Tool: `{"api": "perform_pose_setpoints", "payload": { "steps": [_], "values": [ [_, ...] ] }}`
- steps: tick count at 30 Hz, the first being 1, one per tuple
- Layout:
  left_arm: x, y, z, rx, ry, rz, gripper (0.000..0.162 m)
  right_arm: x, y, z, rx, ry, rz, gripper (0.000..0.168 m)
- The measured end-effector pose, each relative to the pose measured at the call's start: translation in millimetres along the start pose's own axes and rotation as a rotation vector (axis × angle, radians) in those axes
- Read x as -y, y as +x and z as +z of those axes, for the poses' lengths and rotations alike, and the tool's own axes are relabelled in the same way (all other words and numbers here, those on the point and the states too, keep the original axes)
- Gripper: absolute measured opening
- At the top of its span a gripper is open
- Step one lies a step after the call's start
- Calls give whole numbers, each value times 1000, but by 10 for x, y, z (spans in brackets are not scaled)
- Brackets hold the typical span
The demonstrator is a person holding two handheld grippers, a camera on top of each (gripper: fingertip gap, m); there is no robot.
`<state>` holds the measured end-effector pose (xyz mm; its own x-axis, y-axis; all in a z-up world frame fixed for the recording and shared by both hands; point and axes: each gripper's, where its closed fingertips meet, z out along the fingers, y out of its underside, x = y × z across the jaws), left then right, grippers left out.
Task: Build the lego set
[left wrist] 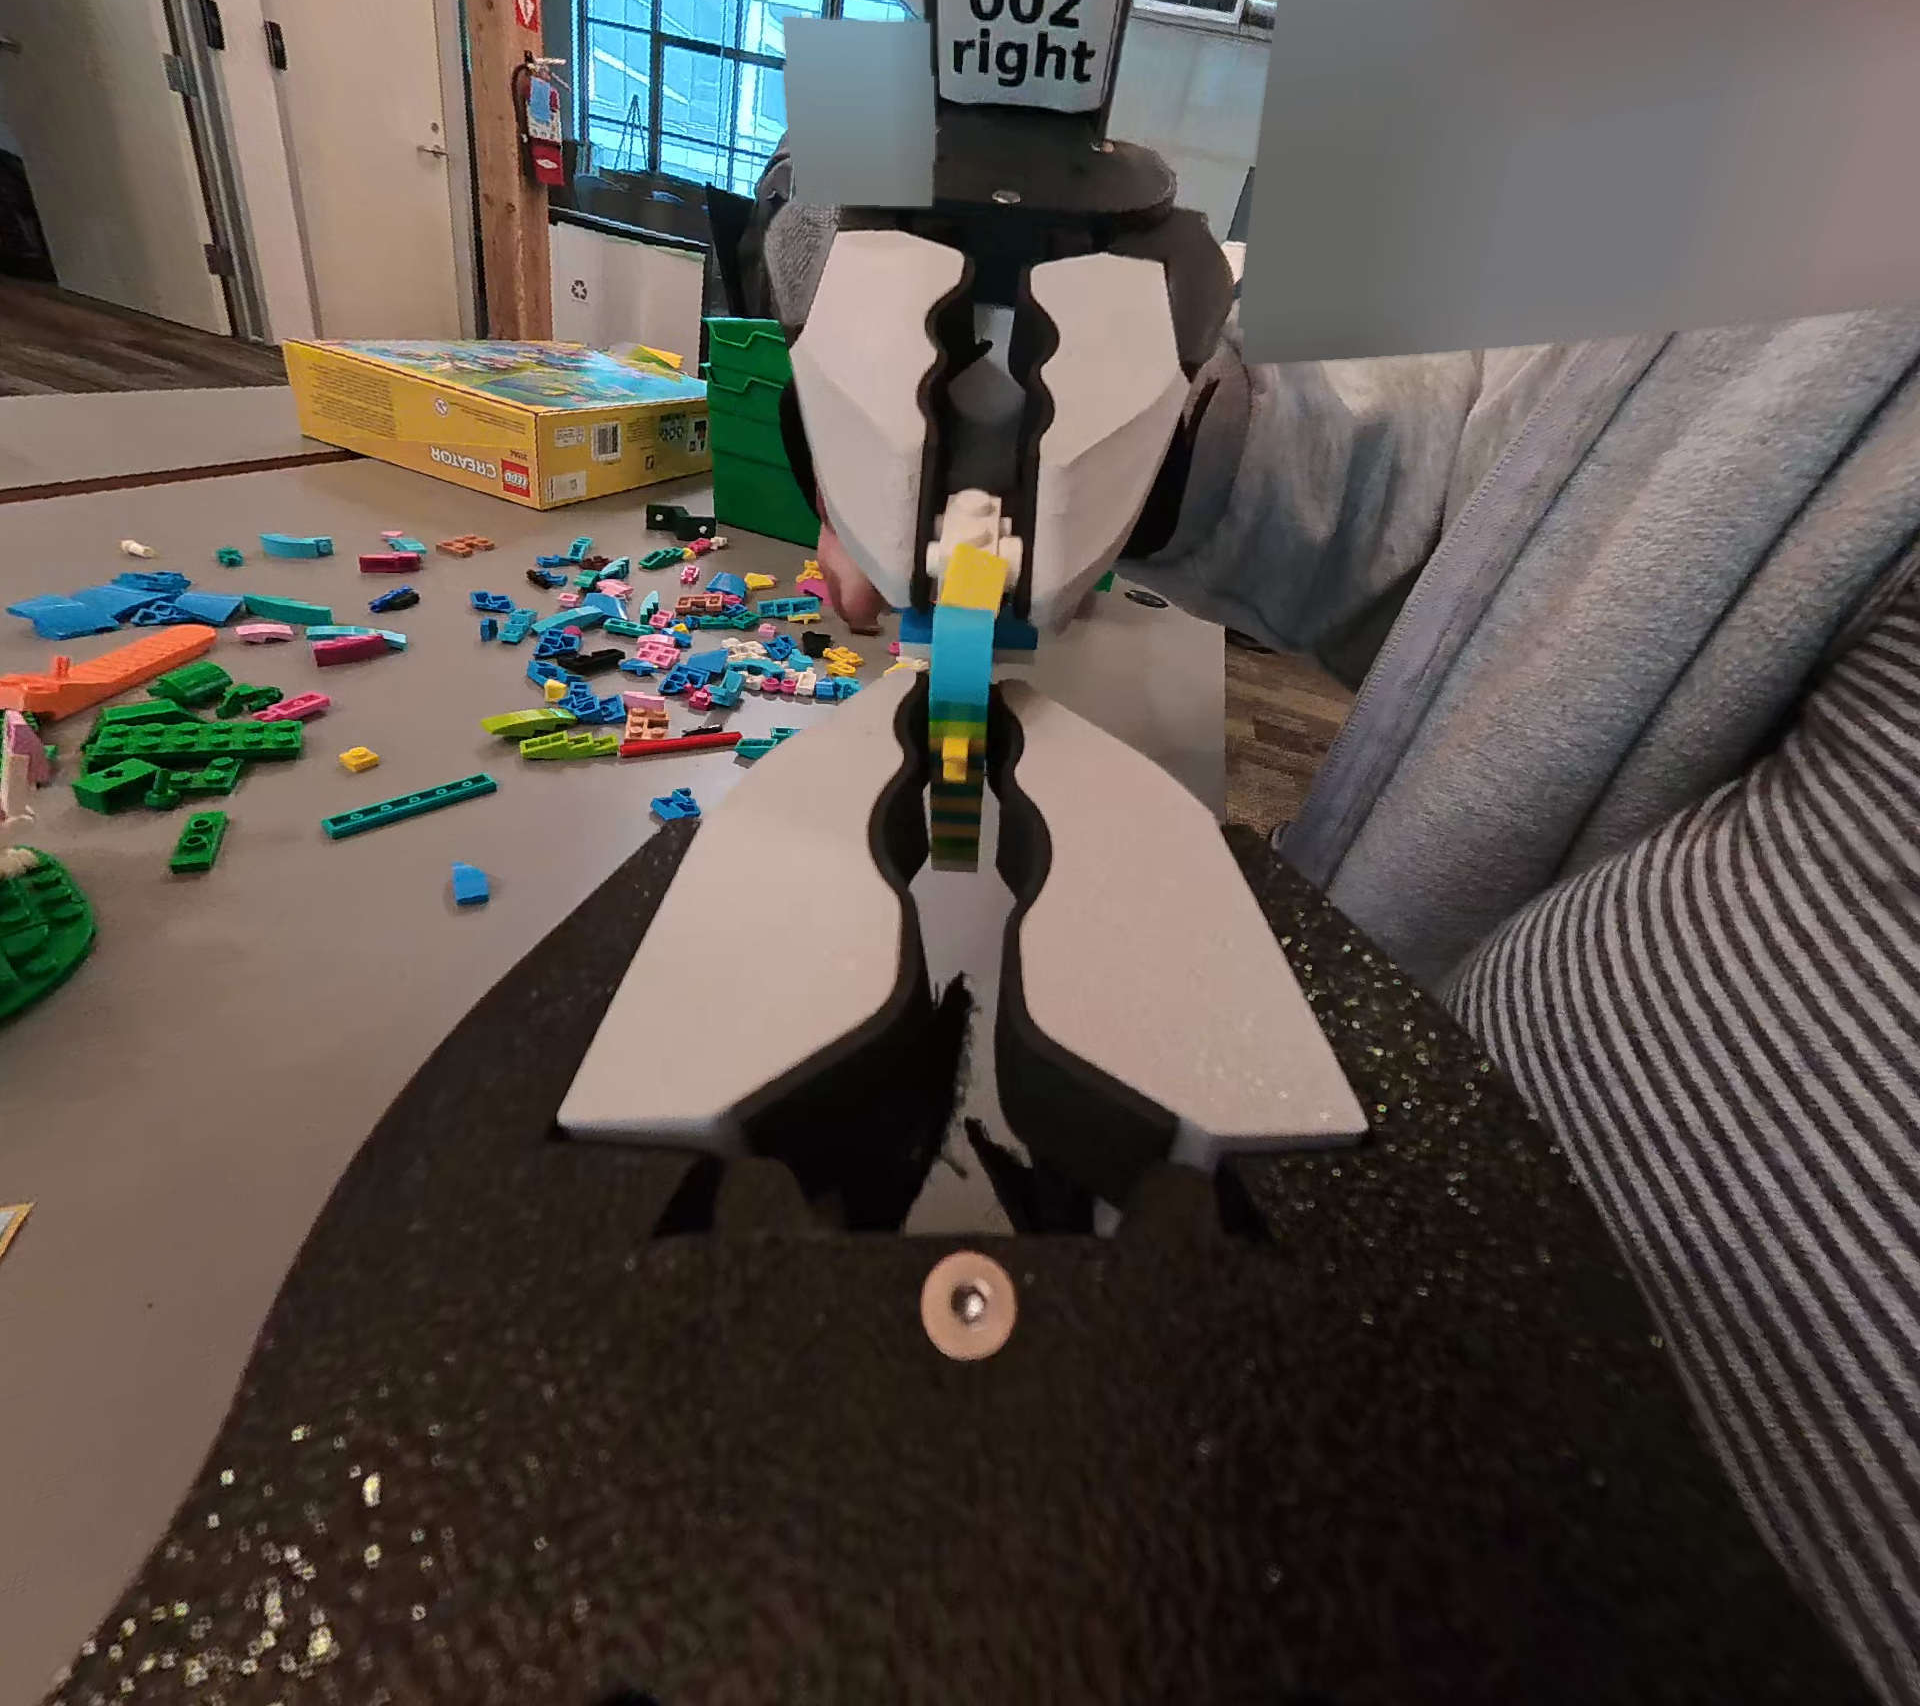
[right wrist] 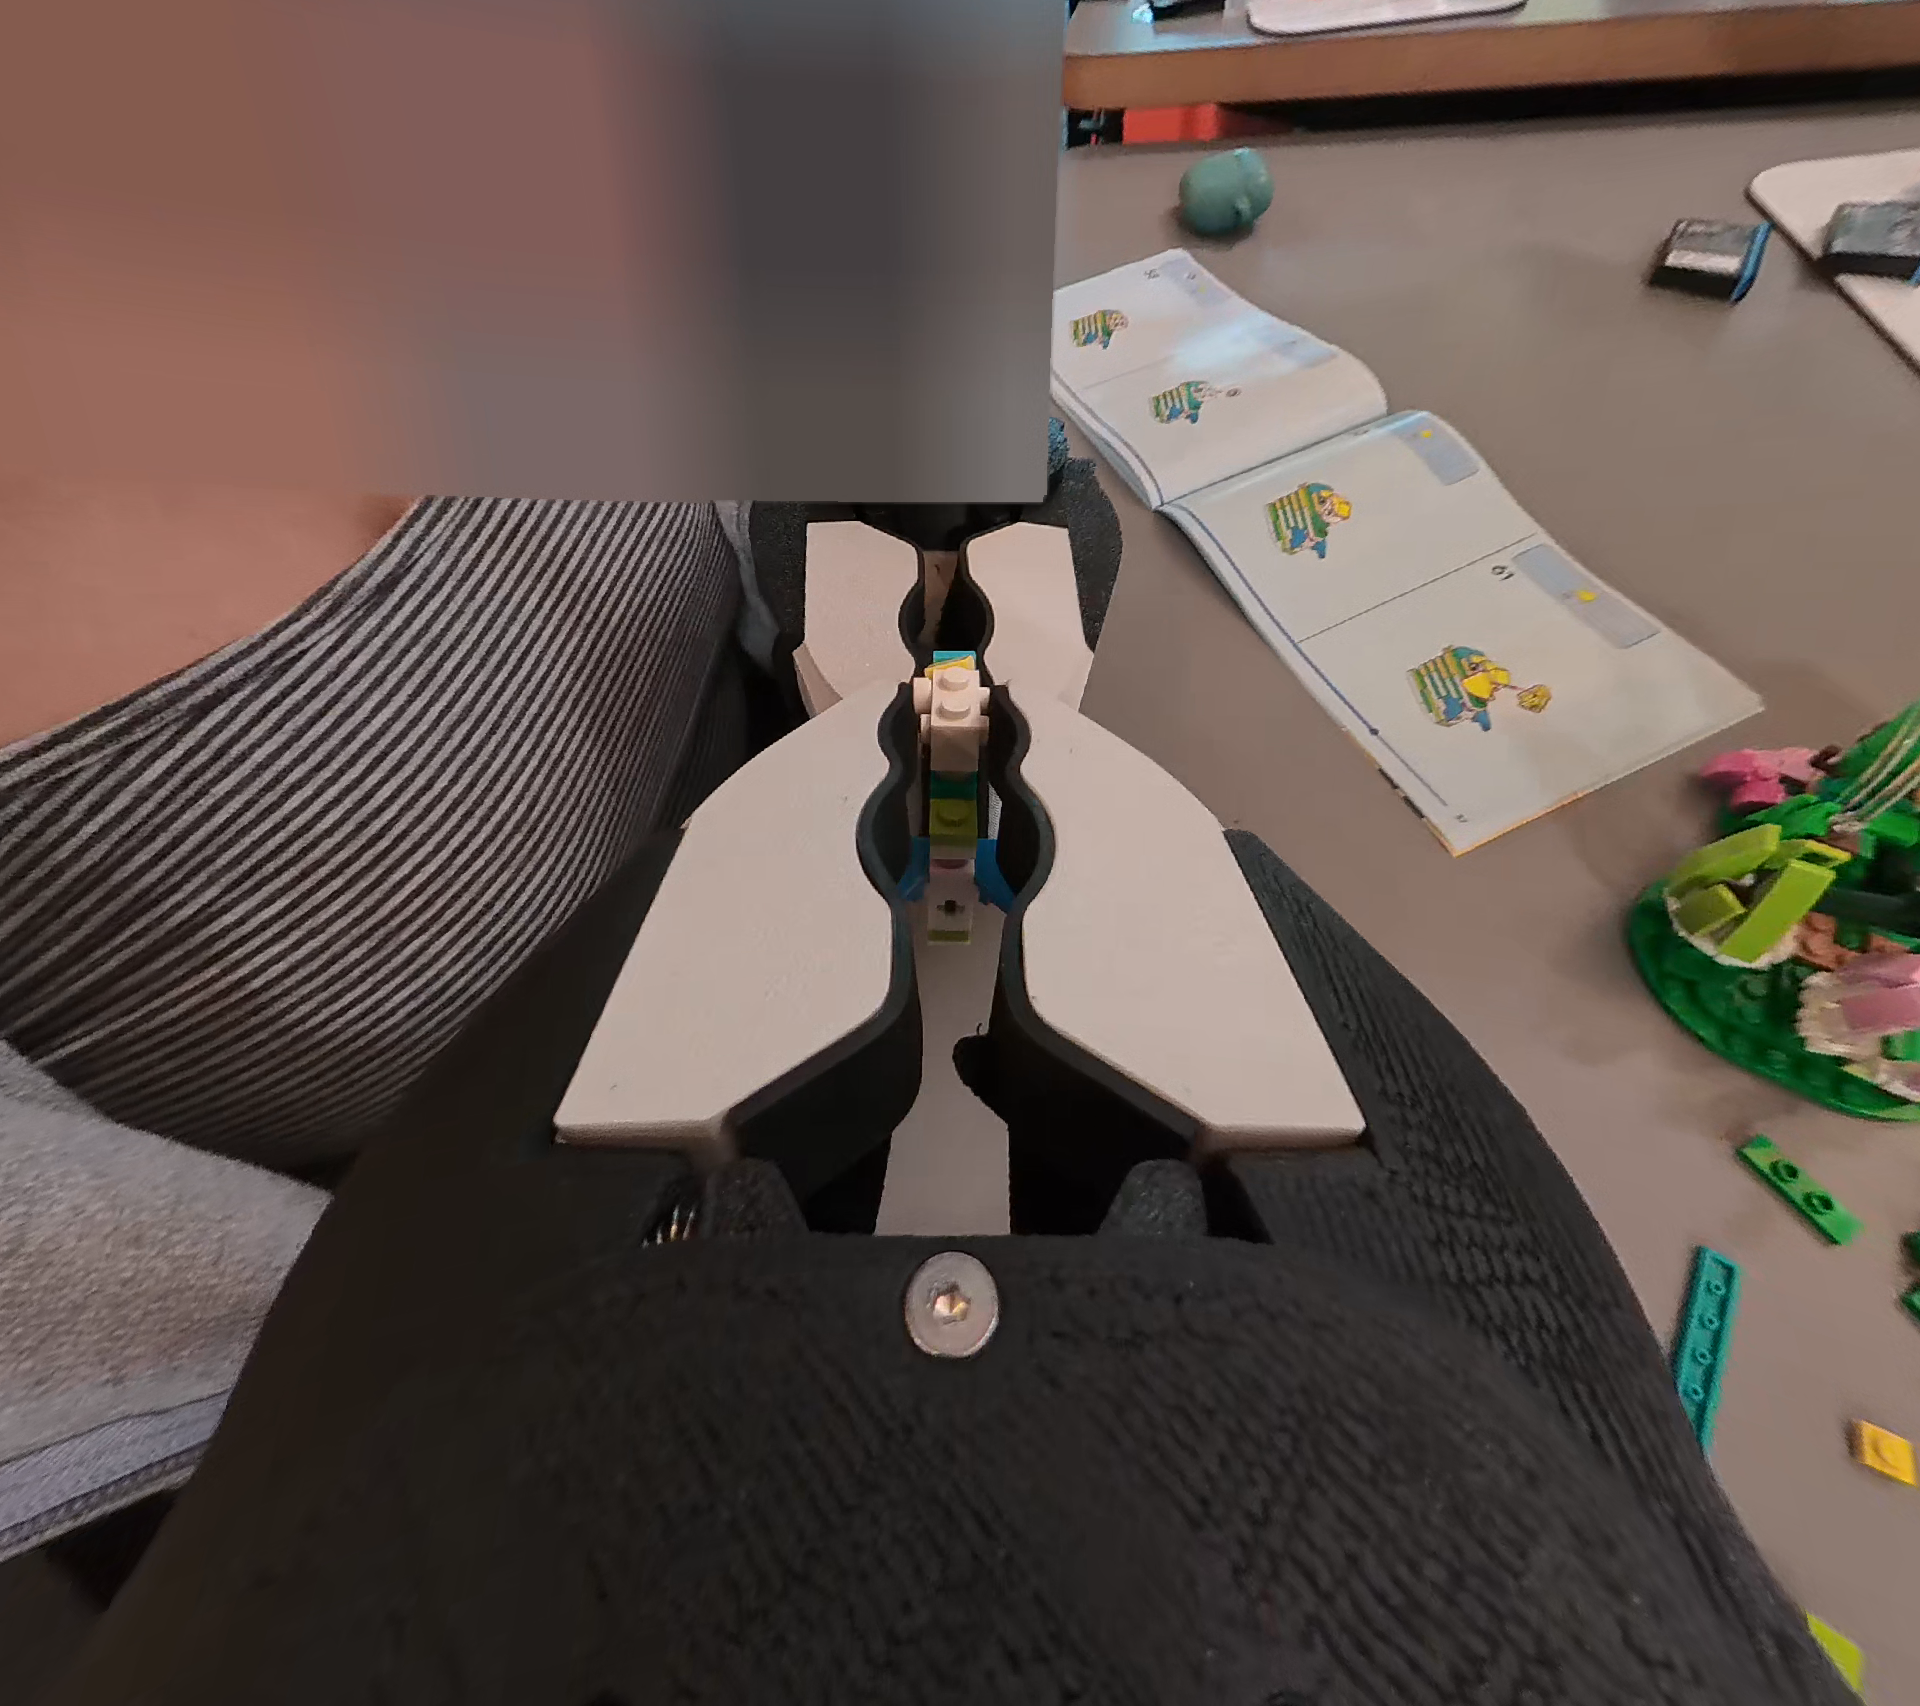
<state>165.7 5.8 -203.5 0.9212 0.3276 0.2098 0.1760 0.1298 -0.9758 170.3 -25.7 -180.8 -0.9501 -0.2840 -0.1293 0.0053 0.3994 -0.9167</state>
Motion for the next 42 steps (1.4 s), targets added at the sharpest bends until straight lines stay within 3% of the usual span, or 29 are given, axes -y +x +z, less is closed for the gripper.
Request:
{"api": "perform_pose_setpoints", "payload": {
  "steps": [9, 13, 16, 19, 23, 25, 28, 31, 34, 42],
  "values": [
    [-36, -16, 26, -11, -2, -35, 8, -33, 3, -6, -34, 5, 4, 15],
    [-27, -63, 10, -8, 12, -70, 8, -65, -24, -16, -54, -10, -2, 51],
    [-7, -85, 6, -2, 20, -73, 8, 9, -9, -169, -153, 50, -29, 61],
    [70, -96, -7, 11, 52, -75, 8, 259, 59, -626, -420, 208, -75, 61],
    [269, -75, 33, 46, 129, -96, 8, 633, -61, -1784, -1087, 399, -267, 55],
    [391, -15, 86, 71, 164, -78, 8, 762, -435, -2444, -1483, 402, -410, 51],
    [507, 155, 197, 95, 200, -43, 8, 815, -1416, -3311, -2106, 358, -587, 39],
    [553, 356, 330, 92, 231, -66, 8, 663, -2499, -3735, -2499, 306, -615, 30],
    [575, 515, 487, 85, 260, -111, 8, 364, -3368, -3937, -2641, 399, -458, 28],
    [513, 1000, 948, 64, 215, -122, 8, -234, -4720, -4068, -2549, 900, -329, 28]
  ]
}}
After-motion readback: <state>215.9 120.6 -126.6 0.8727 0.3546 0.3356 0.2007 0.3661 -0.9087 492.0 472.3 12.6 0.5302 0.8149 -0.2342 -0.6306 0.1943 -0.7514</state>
